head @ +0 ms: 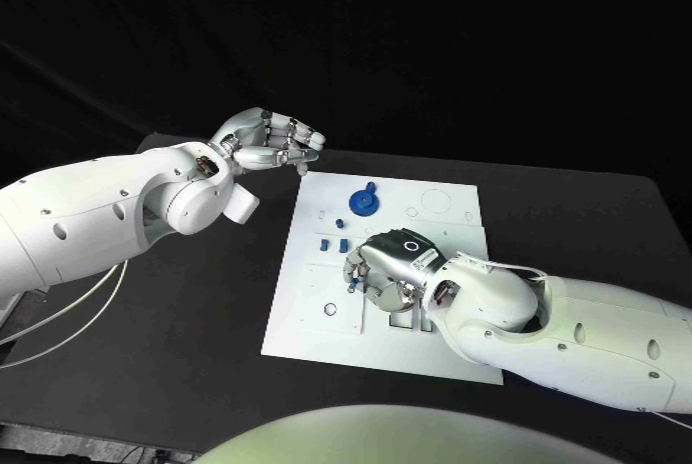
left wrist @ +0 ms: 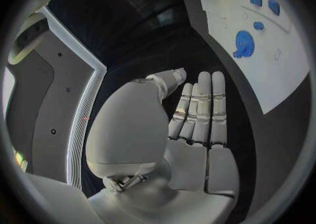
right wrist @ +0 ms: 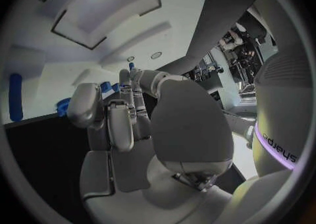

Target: Assemble the parts on the task board

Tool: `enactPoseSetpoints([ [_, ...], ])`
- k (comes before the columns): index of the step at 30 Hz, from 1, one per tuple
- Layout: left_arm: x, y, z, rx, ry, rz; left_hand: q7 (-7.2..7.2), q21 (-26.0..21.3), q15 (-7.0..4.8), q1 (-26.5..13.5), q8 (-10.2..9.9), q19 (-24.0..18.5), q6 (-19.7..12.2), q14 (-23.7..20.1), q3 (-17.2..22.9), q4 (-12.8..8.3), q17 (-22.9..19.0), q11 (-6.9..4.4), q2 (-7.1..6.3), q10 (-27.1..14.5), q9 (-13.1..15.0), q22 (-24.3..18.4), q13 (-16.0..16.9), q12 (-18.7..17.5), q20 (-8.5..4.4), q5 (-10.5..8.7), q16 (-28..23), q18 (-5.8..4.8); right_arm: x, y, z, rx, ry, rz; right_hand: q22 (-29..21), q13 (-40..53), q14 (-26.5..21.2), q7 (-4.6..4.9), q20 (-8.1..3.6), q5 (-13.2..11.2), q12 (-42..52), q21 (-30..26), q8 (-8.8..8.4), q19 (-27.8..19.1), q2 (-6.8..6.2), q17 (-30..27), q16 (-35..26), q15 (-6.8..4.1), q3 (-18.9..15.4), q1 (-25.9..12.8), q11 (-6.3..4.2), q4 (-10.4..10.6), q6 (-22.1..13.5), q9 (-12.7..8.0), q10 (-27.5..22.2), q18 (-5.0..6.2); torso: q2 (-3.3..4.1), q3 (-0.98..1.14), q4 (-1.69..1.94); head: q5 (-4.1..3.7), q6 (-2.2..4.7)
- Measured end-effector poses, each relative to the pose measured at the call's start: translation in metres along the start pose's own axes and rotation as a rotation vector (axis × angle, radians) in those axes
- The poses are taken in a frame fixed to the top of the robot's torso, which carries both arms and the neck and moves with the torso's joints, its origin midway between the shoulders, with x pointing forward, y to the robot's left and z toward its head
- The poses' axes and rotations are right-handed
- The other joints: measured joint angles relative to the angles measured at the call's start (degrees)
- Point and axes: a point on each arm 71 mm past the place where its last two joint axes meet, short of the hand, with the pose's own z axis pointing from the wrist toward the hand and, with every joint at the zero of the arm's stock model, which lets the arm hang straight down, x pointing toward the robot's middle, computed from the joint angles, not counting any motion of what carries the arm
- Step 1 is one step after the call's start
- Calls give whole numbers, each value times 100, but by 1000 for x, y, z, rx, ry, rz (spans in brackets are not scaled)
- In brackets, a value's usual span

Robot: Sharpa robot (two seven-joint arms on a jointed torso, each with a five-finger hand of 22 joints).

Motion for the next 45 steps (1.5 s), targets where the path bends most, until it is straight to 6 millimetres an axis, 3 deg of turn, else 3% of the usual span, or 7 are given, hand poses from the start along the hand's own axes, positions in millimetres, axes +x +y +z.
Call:
enactPoseSetpoints([
  [25, 0, 0, 0, -2, 3, -1, -13, 0, 0, 0, 0, 0, -13, 0, 0, 0, 0, -8, 0, -34, 0, -6, 0, 43, 0, 0, 0, 0, 8, -1, 3, 8, 29, 1, -2, -2, 0, 9, 0, -14, 1, 0, 4, 0, -8, -7, 0, 0, -1, -7, 11, 1, -9, 30, 9, 0, -2, -5, 3, 1, -108],
  [36, 0, 0, 0, -3, 3, -1, -21, 0, 0, 0, 0, 0, -21, 0, 0, 0, 0, -1, 0, -41, 0, -9, 0, 46, 0, 0, 0, 0, 8, -1, 5, 7, 35, -5, -3, -1, 0, 11, 0, -18, -2, -4, 1, 0, -11, -6, 0, 0, -1, -13, 21, 0, -11, 35, 19, 0, -2, -1, -2, 23, -114],
  [45, 0, 0, 0, -4, 4, -2, -20, -7, 20, 0, 0, 0, -21, -21, 0, 0, 0, -1, 0, -41, 0, -8, 0, 46, 0, 0, 0, 0, 11, 1, 7, 4, 46, -1, 1, -2, 0, 21, 0, 6, -86, -36, -22, 0, 72, -5, 0, 0, -3, -83, 41, -28, -21, 35, 19, 0, 1, 2, -2, 25, -62],
])
